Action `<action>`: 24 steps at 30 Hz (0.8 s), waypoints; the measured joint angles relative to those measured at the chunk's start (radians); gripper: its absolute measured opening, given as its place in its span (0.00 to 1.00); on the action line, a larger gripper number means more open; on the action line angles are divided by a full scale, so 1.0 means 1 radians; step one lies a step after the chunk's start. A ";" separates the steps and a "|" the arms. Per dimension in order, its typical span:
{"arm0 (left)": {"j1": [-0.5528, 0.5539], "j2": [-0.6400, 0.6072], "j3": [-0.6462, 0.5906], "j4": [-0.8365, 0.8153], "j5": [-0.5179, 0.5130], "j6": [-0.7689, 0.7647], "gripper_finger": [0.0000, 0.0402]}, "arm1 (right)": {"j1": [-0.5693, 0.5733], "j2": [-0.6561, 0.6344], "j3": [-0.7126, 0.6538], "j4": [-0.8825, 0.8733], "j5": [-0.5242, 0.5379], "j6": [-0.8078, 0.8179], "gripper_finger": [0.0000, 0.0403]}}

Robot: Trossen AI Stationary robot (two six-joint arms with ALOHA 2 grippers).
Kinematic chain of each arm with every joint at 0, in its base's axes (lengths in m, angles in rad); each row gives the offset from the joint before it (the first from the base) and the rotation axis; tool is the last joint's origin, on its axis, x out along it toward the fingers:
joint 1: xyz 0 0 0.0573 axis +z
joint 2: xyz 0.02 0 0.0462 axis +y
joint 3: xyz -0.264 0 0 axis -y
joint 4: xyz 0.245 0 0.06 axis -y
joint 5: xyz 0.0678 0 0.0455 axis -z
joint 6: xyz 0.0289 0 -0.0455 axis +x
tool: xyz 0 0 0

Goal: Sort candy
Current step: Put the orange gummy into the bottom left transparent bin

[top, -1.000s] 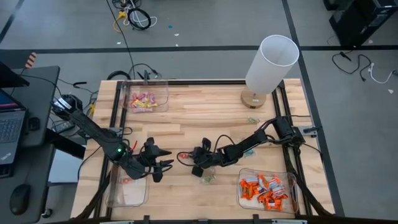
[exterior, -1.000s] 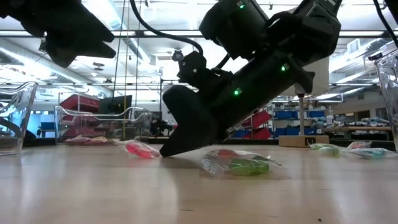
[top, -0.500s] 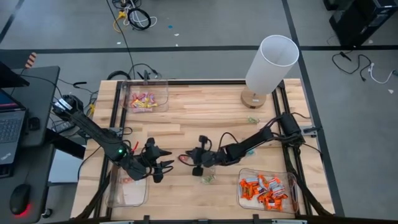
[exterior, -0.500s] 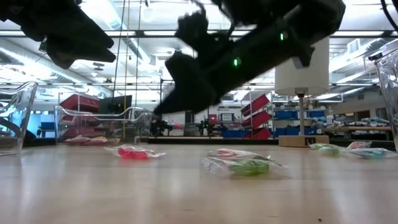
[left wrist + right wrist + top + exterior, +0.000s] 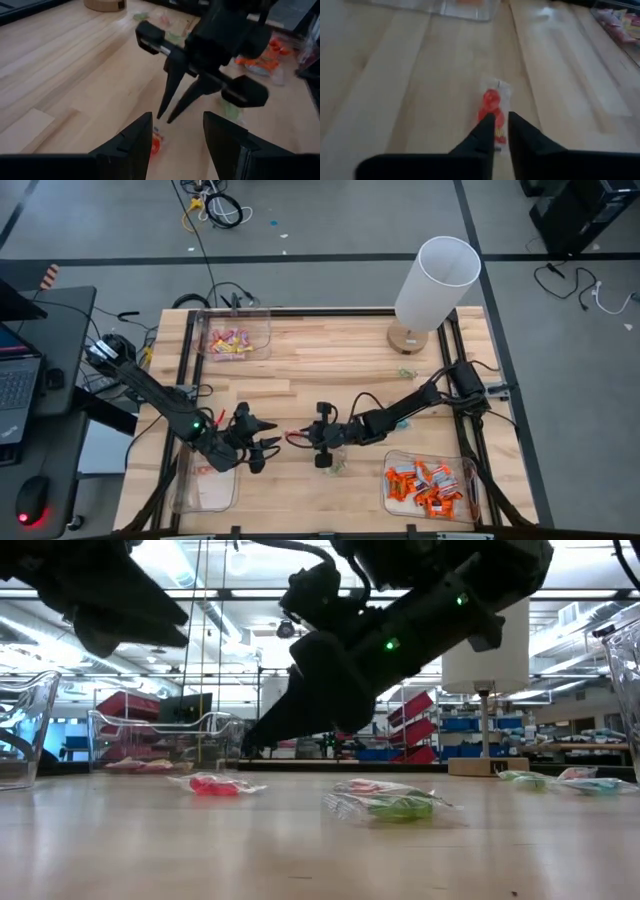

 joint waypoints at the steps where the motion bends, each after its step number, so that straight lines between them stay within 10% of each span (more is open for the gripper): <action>1: 0.002 0.010 0.000 0.000 0.001 0.000 0.45 | 0.000 0.006 0.000 0.010 -0.001 0.011 0.13; 14: 0.003 0.057 0.001 0.034 0.000 -0.006 0.45 | -0.030 0.088 0.001 0.023 -0.004 0.162 0.49; 24: 0.003 0.057 0.001 0.031 0.000 0.000 0.45 | -0.068 0.086 0.002 0.008 -0.099 0.181 0.28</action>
